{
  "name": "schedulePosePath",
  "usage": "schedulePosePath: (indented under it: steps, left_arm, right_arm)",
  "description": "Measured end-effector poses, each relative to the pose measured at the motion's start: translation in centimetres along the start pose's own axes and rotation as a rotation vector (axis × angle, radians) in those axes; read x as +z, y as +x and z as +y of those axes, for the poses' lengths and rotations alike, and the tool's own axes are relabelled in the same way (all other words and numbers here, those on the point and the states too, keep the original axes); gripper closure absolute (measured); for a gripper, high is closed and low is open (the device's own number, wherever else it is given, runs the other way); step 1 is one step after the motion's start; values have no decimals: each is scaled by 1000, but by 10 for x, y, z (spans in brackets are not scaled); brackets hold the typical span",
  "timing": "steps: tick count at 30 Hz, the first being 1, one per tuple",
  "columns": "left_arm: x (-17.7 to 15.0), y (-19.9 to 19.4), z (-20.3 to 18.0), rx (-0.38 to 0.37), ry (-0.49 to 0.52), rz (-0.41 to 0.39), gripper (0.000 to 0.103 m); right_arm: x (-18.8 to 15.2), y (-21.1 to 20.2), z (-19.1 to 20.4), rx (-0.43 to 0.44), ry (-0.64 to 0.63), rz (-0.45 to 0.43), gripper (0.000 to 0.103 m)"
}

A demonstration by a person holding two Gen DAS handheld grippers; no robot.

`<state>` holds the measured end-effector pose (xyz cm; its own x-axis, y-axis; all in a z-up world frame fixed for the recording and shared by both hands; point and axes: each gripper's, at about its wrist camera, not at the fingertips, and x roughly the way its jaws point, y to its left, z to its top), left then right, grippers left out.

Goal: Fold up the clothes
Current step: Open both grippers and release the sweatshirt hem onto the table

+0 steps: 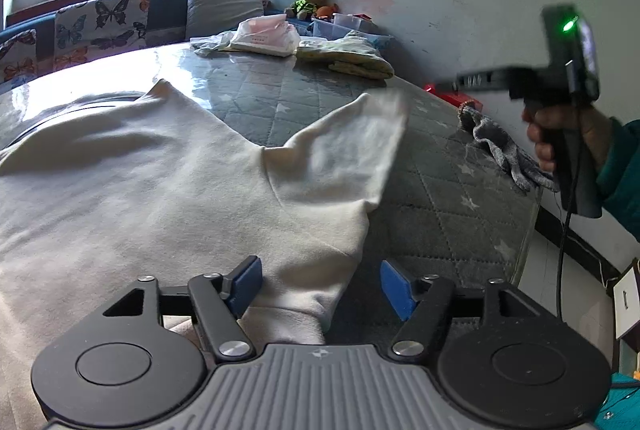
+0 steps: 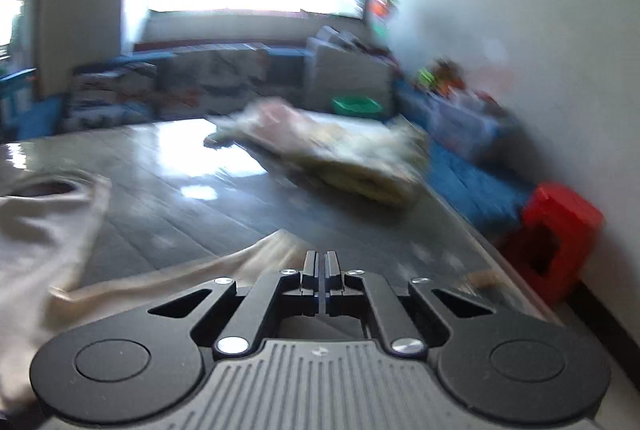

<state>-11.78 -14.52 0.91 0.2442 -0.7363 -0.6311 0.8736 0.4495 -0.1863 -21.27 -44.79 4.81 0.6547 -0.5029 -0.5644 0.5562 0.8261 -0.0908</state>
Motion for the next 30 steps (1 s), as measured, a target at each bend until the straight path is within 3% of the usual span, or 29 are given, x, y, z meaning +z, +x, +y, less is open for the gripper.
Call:
schedulePosePath:
  steps: [2, 4, 12, 14, 18, 25, 30]
  left_arm:
    - [-1, -1, 0, -1, 4, 1, 32]
    - [-1, -1, 0, -3, 2, 2, 32]
    - [-2, -1, -2, 5, 7, 4, 30]
    - [-2, -1, -2, 6, 5, 5, 30]
    - [-4, -2, -1, 3, 9, 1, 28]
    - [-7, -3, -4, 2, 27, -2, 23]
    - [-7, -2, -6, -3, 16, -2, 19]
  right_arm:
    - [-8, 9, -9, -11, 26, 52, 101]
    - [-10, 9, -10, 32, 36, 66, 98]
    - [8, 29, 40, 205, -65, 65, 82]
    - [10, 45, 49, 215, -84, 88, 73]
    - [8, 71, 52, 156, -113, 107, 72]
    - [21, 87, 27, 83, -56, 110, 68]
    - [11, 54, 36, 208, -80, 103, 61]
